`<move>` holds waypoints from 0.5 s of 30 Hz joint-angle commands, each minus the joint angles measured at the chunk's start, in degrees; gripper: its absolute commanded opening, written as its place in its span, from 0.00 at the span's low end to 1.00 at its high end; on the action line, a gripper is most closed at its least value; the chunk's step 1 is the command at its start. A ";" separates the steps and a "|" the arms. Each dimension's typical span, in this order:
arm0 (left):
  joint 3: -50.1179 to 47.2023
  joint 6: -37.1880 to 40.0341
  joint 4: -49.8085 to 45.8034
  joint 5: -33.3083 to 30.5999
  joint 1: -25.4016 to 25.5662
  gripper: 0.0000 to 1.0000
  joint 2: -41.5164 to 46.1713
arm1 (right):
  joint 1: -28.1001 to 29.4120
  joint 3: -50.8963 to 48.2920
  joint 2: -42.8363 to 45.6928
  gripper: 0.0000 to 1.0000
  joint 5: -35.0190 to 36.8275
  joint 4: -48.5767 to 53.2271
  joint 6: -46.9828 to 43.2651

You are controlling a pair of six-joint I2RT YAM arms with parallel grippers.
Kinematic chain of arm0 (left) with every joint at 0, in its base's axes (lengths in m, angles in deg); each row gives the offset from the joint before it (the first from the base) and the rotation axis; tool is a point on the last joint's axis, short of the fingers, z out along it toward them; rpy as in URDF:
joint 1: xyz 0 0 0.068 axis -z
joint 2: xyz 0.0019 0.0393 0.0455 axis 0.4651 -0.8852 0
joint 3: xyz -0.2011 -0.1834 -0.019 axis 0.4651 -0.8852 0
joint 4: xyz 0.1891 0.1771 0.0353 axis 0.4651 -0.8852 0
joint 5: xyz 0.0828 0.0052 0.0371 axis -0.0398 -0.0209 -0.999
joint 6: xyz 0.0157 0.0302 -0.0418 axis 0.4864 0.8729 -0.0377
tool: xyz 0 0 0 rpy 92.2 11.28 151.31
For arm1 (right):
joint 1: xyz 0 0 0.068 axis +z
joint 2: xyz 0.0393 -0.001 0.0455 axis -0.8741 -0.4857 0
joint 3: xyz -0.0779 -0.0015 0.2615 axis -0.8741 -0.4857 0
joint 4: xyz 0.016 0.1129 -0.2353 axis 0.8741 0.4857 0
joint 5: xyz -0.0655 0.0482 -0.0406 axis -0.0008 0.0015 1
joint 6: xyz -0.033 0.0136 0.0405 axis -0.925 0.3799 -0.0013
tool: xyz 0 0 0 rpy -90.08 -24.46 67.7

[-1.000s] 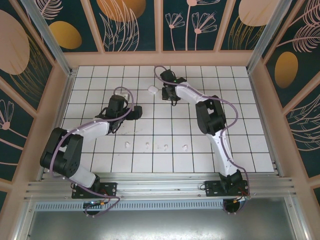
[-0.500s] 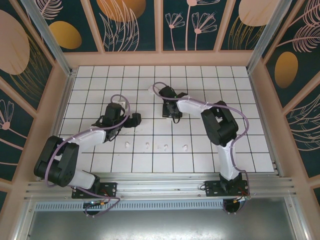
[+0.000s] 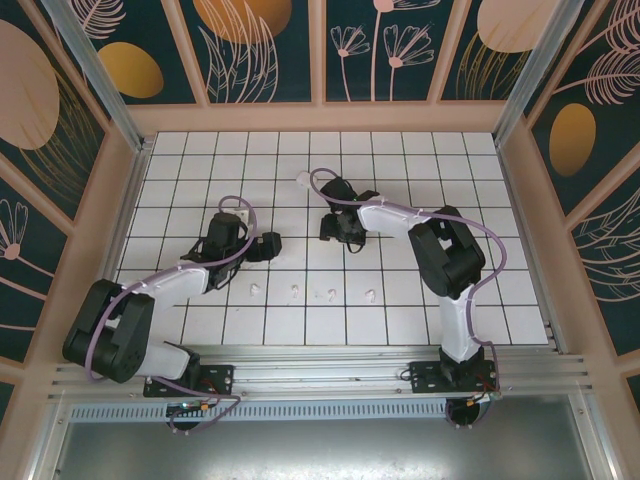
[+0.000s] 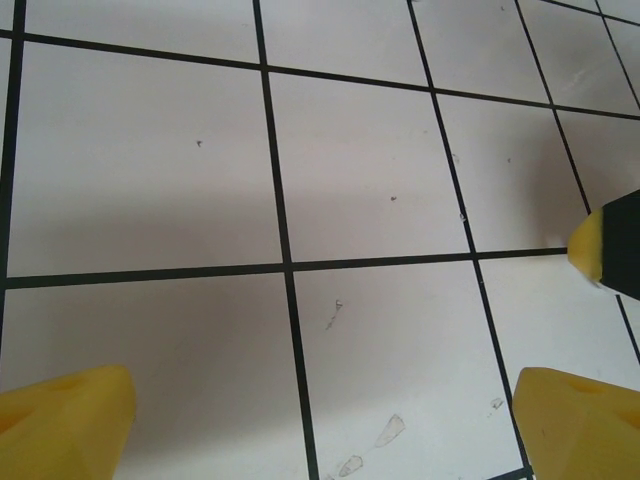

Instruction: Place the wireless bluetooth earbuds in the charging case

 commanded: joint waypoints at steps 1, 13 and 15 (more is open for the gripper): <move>-1.27 -1.03 2.11 1.11 0.59 0.96 1.52 | -0.01 0.76 -2.59 0.69 -1.66 3.47 -0.37; -0.44 0.71 2.02 4.61 0.59 0.99 5.47 | 0.08 -1.14 0.73 0.41 -0.35 0.13 -11.03; 1.99 1.04 -0.16 6.05 0.58 0.99 5.98 | 0.01 -2.37 3.35 0.40 -0.27 -1.21 -14.34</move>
